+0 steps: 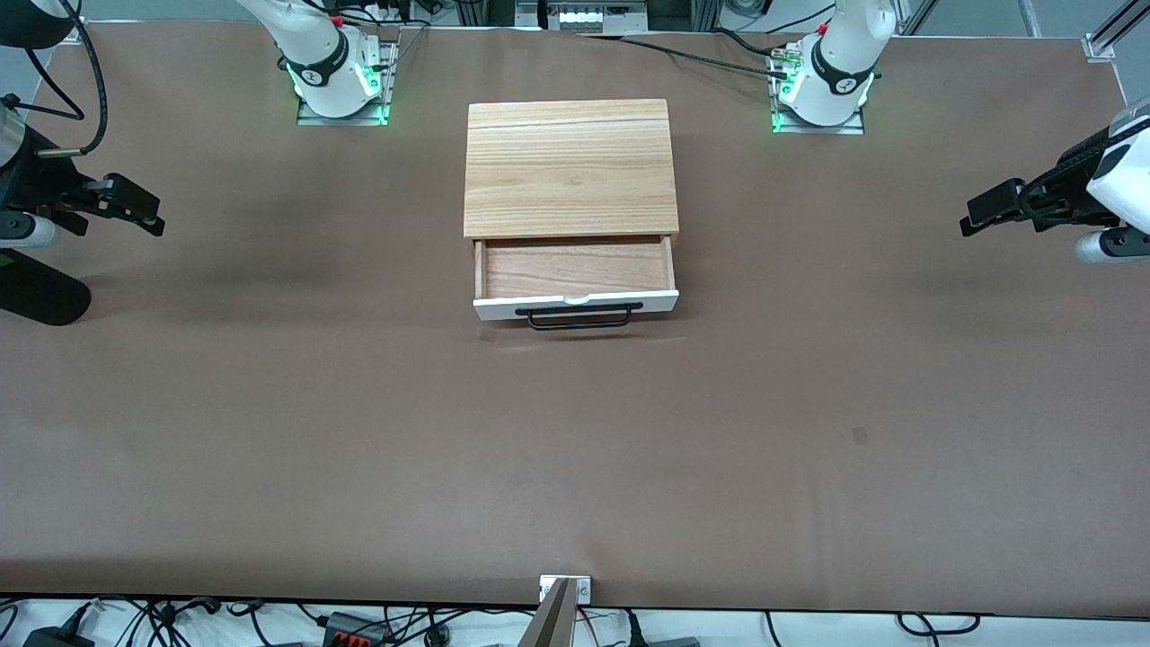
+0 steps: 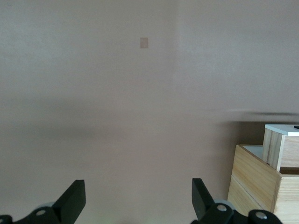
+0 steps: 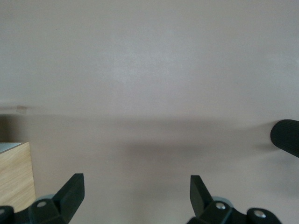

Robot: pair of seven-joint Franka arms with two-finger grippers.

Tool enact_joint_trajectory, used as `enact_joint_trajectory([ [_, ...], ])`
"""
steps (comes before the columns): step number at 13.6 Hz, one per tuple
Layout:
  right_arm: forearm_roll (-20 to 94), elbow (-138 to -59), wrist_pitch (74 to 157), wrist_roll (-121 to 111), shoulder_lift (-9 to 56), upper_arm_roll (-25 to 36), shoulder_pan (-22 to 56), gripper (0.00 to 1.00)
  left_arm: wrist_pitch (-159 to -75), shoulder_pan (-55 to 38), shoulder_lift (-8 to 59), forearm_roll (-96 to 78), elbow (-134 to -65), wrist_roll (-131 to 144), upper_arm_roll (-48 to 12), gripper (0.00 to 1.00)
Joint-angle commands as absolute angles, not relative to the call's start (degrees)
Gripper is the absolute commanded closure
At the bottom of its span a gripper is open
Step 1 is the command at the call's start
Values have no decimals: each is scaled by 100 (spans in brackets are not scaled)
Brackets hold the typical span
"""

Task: Pull top drawer with both arms simultaneously

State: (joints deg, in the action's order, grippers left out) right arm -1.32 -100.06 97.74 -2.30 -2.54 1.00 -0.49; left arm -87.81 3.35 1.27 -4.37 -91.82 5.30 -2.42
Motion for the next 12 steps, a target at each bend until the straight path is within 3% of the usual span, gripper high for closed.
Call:
enact_joint_trajectory([
  [1,-149,-10037,9738,-264,-308,9,-132,0,-8798,308,157,-527,-9106,527,-185,0],
  [12,-158,-10037,9598,-158,-343,9,-123,0,-8684,343,185,-527,-9062,527,-176,0],
])
